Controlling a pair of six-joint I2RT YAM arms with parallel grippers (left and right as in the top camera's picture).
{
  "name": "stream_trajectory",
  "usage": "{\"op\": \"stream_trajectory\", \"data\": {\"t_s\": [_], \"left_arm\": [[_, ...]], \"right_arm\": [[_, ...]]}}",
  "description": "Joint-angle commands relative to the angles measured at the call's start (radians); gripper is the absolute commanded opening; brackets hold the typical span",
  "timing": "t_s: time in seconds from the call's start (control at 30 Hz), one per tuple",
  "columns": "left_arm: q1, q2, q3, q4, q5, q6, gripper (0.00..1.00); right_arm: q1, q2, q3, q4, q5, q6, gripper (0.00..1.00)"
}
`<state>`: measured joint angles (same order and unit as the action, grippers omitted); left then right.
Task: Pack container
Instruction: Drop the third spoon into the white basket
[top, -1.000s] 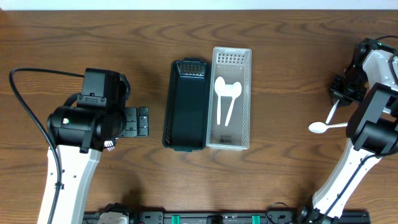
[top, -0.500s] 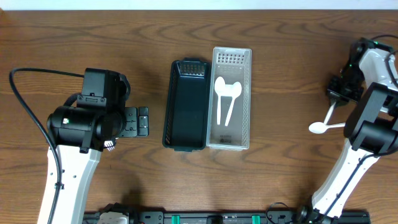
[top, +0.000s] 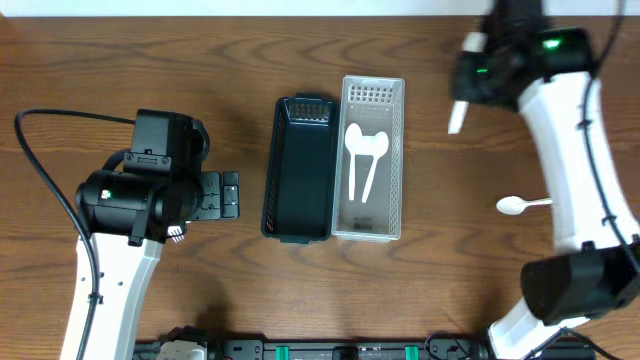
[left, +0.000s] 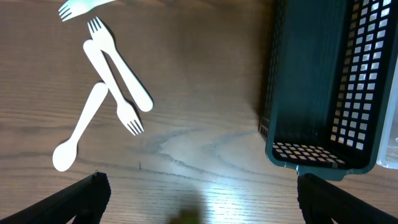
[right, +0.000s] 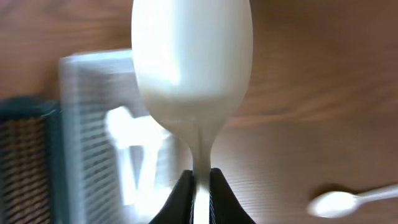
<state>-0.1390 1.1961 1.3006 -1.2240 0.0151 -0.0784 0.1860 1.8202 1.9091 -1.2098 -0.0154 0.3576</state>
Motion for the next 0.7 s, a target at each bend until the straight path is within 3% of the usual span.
{"op": "stream_trajectory", "data": {"t_s": [0.0, 0.17, 0.47, 0.6, 0.67], "left_arm": [[0.005, 0.005, 0.013, -0.002, -0.016, 0.003, 0.98], [0.005, 0.005, 0.013, -0.002, -0.016, 0.003, 0.98], [0.005, 0.005, 0.013, -0.002, -0.016, 0.003, 0.98], [0.005, 0.005, 0.013, -0.002, -0.016, 0.003, 0.98], [0.005, 0.005, 0.013, -0.002, -0.016, 0.003, 0.98]], "right_arm": [[0.1, 0.055, -0.015, 0.001, 0.004, 0.157, 0.03], [0.204, 0.147, -0.027, 0.008, 0.015, 0.272, 0.03], [0.299, 0.348, -0.028, 0.014, 0.015, 0.254, 0.09], [0.304, 0.347, -0.024, 0.05, 0.015, 0.187, 0.41], [0.296, 0.332, -0.013, 0.054, 0.015, 0.15, 0.44]]}}
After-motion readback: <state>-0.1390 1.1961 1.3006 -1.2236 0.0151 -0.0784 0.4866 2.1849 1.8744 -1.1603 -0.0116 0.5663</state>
